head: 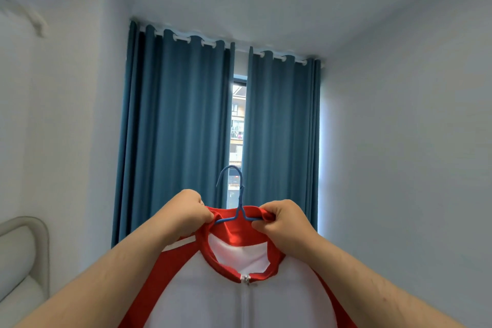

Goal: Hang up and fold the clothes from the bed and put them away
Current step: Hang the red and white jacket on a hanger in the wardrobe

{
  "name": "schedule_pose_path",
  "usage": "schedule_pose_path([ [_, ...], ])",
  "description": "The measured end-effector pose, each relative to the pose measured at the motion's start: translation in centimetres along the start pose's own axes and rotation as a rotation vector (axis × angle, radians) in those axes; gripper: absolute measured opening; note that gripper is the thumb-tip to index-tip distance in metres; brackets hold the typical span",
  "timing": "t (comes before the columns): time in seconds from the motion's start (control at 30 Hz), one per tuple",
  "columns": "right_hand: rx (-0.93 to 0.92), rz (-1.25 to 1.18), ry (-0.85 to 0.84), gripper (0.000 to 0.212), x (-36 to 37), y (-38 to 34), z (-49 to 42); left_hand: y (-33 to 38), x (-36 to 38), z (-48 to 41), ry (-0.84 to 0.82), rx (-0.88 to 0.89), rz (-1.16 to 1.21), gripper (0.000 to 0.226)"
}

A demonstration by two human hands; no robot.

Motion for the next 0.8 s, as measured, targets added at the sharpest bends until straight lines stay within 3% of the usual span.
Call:
schedule_pose_path([
  [0.1,0.014,0.012,-0.008,0.006,1.0,0.1,-0.2,1.9,-1.0,-0.3,0.09,0.038,-0.348,0.014],
  [0.17,0.021,-0.008,-0.013,0.007,1.5,0.0,-0.4,3.0,-1.0,-0.3,0.124,0.06,-0.41,0.013],
  [0.33,0.082,-0.21,-0.021,0.003,0.8,0.8,0.0,1.7,0.1,-0.7,-0.029,0.14,0.179,0.018],
  [0.43,0.13,-0.301,-0.01,0.008,0.3,1.7,0.4,0.6,0.6,0.4,-0.053,0.331,0.136,0.039],
  [0.57,0.124,-0.313,-0.053,0.007,0.9,1.7,0.6,-1.2,1.5,0.2,-0.021,0.433,-0.131,0.034],
  [0.7,0.073,-0.193,-0.135,0.006,0.8,1.1,0.0,-2.2,0.2,0.6,-0.005,0.462,-0.051,0.047],
  [0.8,0.083,-0.114,-0.168,0.009,0.3,1.6,0.0,-2.5,-0.2,1.6,-0.038,0.494,0.009,0.036],
])
Point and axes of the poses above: each hand's wrist, its own z-axis away from the middle knuckle, its own x-axis out of the palm, y = z × x, the point moved 9 cm from there along -z, towards the middle knuckle, and after that the axes turned 3 degrees about -y, right-handed, at the moved point
